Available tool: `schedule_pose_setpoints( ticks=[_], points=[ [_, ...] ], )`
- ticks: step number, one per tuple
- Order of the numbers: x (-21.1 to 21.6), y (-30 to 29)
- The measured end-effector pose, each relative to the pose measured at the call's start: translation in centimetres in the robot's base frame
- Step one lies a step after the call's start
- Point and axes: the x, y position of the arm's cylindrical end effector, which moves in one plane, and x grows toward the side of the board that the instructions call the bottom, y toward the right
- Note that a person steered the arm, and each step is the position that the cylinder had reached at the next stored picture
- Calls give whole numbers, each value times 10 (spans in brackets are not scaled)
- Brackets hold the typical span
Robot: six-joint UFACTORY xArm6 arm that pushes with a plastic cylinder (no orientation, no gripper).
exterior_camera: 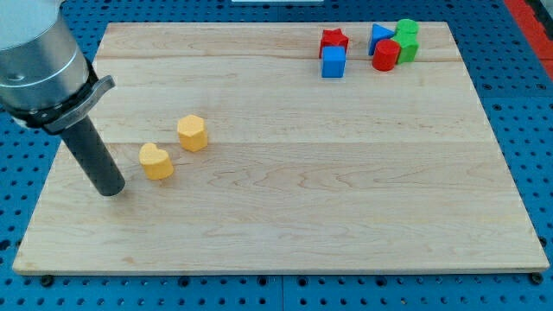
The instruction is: Push the yellow heart along with the yellow hexagon into the blue cube
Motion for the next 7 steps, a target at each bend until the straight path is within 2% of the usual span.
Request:
schedule_pose_setpoints(
  ticks=[1, 3, 4, 7],
  points=[
    [-7, 29],
    [-68, 49],
    [-85, 68],
    [-120, 166]
  ],
)
